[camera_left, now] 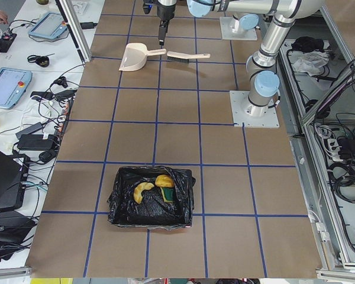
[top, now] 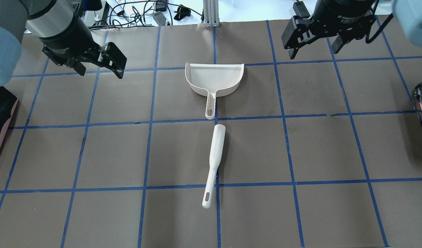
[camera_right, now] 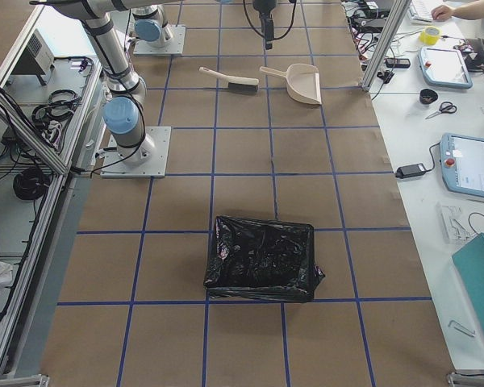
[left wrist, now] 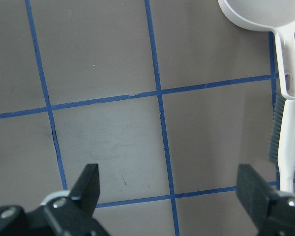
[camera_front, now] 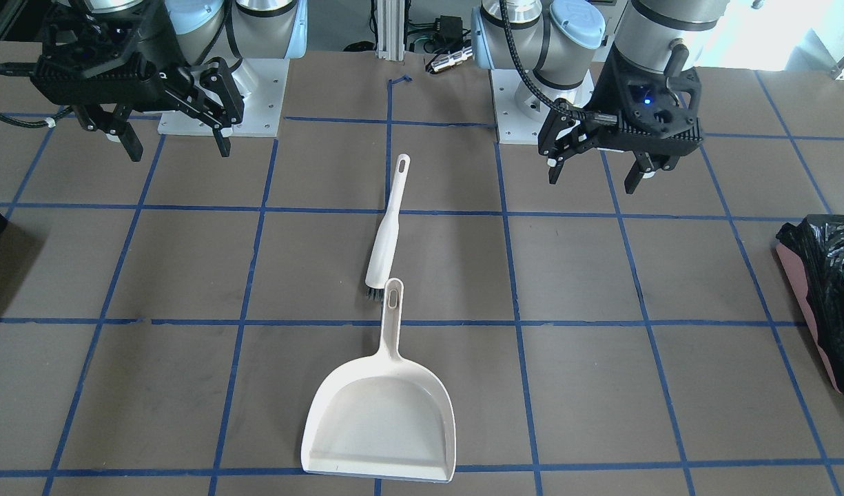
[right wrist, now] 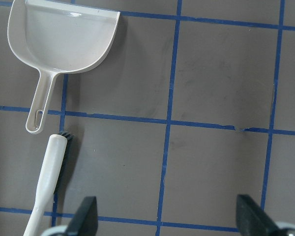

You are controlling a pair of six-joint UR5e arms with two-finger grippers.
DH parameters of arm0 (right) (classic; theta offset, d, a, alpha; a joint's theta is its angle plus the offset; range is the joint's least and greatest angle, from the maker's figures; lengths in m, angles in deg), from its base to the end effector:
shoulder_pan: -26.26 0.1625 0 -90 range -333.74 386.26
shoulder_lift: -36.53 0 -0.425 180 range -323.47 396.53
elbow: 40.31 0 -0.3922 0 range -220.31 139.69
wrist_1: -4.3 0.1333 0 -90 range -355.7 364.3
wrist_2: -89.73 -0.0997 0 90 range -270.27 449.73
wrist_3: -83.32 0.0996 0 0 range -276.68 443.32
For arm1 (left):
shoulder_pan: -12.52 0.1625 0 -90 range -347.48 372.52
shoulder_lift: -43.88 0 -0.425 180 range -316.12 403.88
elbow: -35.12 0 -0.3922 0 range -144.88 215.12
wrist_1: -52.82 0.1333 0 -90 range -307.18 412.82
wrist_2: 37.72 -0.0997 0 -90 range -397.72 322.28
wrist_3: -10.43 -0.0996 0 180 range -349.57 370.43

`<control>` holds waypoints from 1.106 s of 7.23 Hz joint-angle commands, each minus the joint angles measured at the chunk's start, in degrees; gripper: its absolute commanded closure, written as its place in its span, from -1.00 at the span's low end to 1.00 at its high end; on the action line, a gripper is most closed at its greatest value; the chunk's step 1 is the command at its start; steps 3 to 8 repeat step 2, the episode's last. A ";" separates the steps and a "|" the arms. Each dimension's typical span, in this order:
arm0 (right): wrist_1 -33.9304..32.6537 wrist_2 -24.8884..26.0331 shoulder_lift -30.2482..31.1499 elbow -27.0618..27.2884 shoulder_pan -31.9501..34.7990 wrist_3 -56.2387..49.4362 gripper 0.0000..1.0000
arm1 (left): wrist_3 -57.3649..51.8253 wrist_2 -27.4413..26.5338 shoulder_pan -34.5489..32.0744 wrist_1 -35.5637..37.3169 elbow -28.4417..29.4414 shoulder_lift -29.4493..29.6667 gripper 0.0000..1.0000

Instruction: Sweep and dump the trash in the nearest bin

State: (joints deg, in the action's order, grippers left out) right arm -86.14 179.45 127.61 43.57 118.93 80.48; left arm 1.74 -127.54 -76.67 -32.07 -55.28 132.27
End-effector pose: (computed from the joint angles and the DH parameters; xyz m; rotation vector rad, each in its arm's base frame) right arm 0.1566 -0.4864 0.5511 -0.1510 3.1263 -0.2090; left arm -0.1267 -0.4921 0.5076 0.2154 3.1234 -0.1727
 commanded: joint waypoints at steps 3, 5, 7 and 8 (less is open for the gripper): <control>0.18 0.01 0.77 0.14 -0.03 0.12 -1.00 | -0.10 0.35 0.51 0.61 -0.58 0.99 -1.00; 0.18 0.01 0.77 0.14 -0.03 0.12 -1.00 | -0.10 0.35 0.51 0.61 -0.58 0.99 -1.00; 0.18 0.01 0.77 0.14 -0.03 0.12 -1.00 | -0.10 0.35 0.51 0.61 -0.58 0.99 -1.00; 0.18 0.01 0.77 0.14 -0.03 0.12 -1.00 | -0.10 0.35 0.51 0.61 -0.58 0.99 -1.00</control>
